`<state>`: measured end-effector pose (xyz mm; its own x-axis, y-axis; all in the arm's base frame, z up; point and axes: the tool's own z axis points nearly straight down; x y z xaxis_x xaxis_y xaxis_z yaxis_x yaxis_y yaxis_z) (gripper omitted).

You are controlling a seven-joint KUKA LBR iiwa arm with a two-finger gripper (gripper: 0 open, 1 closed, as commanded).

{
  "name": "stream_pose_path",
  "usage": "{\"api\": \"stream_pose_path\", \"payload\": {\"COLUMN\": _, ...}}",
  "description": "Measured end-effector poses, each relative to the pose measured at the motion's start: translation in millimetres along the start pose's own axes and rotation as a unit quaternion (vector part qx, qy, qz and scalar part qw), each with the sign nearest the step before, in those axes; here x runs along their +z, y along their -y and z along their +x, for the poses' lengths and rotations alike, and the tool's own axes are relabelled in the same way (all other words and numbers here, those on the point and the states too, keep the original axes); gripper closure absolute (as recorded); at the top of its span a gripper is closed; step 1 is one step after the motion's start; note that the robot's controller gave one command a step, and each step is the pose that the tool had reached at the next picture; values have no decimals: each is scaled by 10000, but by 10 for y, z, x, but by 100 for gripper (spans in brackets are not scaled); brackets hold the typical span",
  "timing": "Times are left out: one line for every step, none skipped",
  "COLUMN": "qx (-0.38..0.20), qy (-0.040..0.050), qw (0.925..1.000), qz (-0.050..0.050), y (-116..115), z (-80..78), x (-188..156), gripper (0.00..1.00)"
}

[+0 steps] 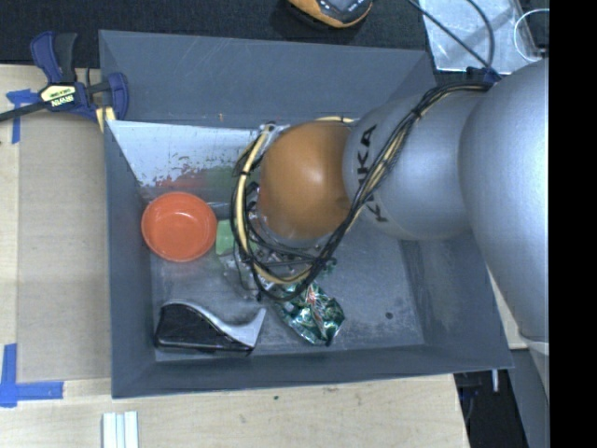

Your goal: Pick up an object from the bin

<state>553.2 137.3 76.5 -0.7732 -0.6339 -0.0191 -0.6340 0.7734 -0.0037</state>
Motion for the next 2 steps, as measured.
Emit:
{"api": "stream_pose_path", "payload": {"qx": 431, "qy": 15, "qw": 9991, "qz": 27, "y": -610, "z": 48, "x": -1152, "gripper": 100}}
{"api": "stream_pose_path", "payload": {"qx": 436, "qy": 14, "qw": 9990, "qz": 26, "y": -610, "z": 49, "x": -1152, "gripper": 100}}
